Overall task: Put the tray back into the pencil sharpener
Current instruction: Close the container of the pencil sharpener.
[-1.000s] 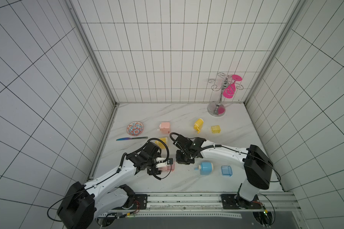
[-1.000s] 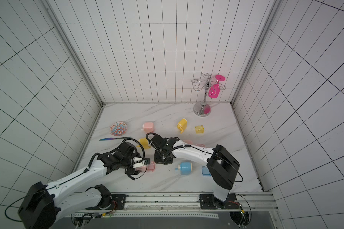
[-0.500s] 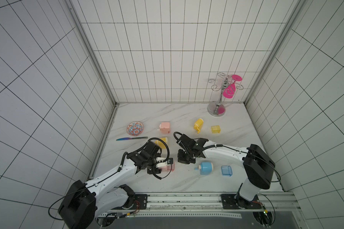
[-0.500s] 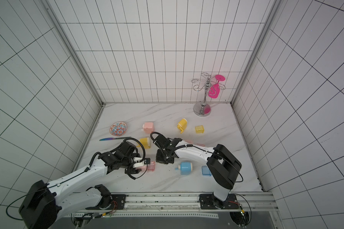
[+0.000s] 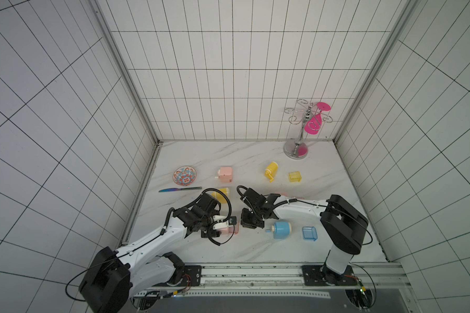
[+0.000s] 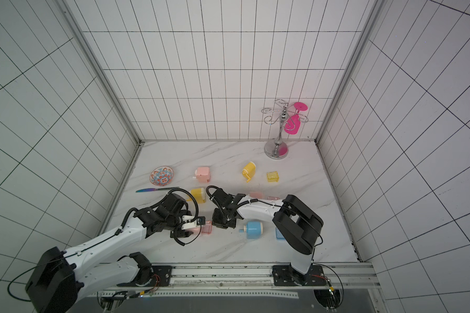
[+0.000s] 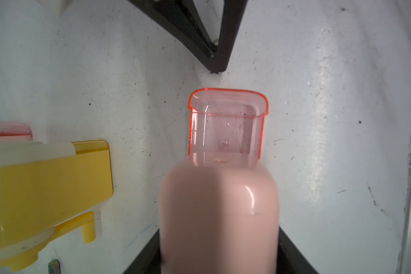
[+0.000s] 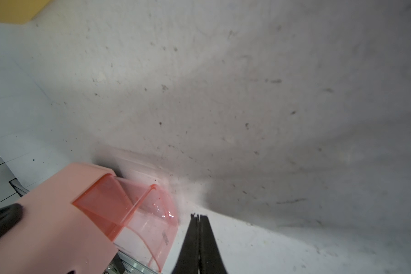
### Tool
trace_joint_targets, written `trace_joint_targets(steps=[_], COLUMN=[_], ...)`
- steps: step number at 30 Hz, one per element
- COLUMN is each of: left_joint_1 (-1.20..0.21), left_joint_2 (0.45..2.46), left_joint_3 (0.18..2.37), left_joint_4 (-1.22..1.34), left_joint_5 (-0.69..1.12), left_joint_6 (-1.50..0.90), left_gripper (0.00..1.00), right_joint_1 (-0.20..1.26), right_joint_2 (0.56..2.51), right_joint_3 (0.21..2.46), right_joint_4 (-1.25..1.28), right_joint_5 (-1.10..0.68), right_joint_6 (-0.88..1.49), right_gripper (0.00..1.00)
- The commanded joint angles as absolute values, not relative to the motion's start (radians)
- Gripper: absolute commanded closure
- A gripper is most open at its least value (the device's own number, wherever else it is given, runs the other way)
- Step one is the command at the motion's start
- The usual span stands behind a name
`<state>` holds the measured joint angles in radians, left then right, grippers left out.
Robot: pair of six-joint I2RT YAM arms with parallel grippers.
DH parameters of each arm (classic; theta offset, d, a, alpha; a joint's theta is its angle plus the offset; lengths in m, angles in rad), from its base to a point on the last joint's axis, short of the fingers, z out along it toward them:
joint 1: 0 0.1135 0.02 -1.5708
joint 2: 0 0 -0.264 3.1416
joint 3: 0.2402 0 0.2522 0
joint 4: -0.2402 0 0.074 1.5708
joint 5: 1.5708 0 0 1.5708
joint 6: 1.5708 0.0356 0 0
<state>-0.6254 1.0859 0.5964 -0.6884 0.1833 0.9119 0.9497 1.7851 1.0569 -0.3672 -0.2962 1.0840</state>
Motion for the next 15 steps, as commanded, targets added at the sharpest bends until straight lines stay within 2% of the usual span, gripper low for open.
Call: trace_joint_targets(steps=[1,15], left_joint_1=[-0.622,-0.624], left_joint_2=[1.105,1.146], left_joint_3=[0.613,0.623], left_joint_4=[-0.667,-0.653], left_joint_5=[0.186,0.184], left_joint_6=[0.920,0.916], left_gripper=[0.41,0.37], right_joint_1=[0.957,0.957], right_joint_2=[1.810,1.821], right_joint_3=[1.055,1.059], right_joint_4=[-0.347,-0.286], right_joint_5=[-0.313,-0.332], right_joint_6=[1.117,1.141], right_gripper=[0.93,0.93])
